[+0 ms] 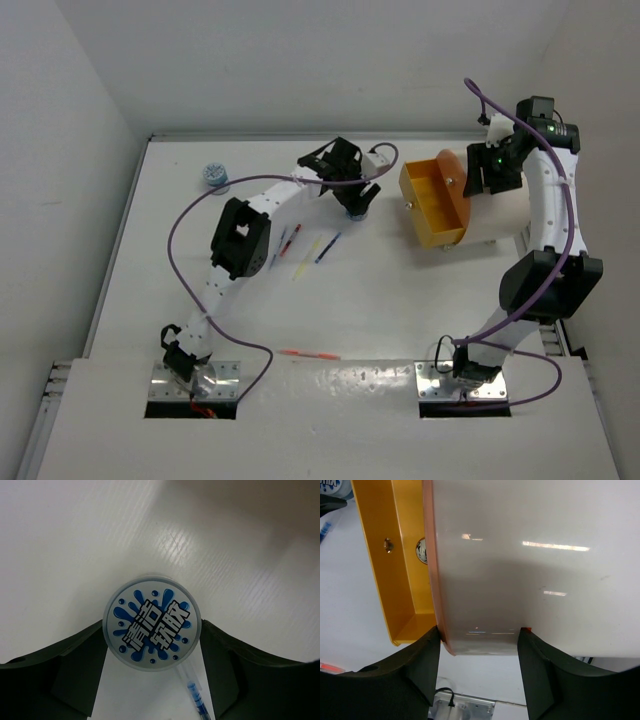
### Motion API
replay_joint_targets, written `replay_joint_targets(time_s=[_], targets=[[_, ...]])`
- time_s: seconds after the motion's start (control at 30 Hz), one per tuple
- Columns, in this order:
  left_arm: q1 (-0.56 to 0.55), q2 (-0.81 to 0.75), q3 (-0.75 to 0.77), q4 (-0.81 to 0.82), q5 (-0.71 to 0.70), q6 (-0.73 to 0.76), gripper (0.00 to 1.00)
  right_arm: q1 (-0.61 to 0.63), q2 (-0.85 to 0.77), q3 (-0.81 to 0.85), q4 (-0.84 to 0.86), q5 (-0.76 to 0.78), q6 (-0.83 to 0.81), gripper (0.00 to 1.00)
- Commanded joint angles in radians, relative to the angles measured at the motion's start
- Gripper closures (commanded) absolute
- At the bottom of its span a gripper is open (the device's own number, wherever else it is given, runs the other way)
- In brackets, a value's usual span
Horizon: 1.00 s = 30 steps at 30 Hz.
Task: Sort the stationery into containers
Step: Pick up the stationery from the center of the board.
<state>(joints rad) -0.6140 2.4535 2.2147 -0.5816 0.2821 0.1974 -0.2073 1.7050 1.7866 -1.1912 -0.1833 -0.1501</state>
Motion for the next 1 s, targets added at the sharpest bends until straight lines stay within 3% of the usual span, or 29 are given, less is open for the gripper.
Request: replay_joint_targets(time_s=[0.0, 0.07, 0.17, 0.27, 0.47, 0.6, 0.97], targets=[[-0.012, -0.008, -0.01, 0.005, 0.005, -0.003, 0.22, 0.002, 0.077, -0.055, -0.212, 0.005, 0.018, 0.45], [-0.012, -0.007, -0.003, 0.009, 0.006, -0.01, 0.21, 0.0, 0.077, -0.053, -0.212, 0.008, 0.018, 0.45], [-0.012, -0.004, 0.013, 0.012, 0.014, -0.016, 0.35, 0.002, 0.076, -0.049, -0.216, 0.01, 0.017, 0.45], [-0.009, -0.028, 0.007, 0.037, 0.041, -0.036, 0.56, 0.0, 0.073, -0.053, -0.217, 0.01, 0.017, 0.45], [0.0, -0.206, -0.049, 0.129, 0.103, -0.124, 0.7, 0.002, 0.07, -0.058, -0.216, 0.008, 0.015, 0.45], [0.0, -0.35, -0.049, 0.181, 0.112, -0.159, 0.75, 0.0, 0.067, -0.058, -0.214, 0.004, 0.015, 0.45], [-0.049, -0.441, 0.126, 0.152, 0.106, -0.219, 0.81, 0.002, 0.067, -0.05, -0.214, -0.008, 0.021, 0.45]])
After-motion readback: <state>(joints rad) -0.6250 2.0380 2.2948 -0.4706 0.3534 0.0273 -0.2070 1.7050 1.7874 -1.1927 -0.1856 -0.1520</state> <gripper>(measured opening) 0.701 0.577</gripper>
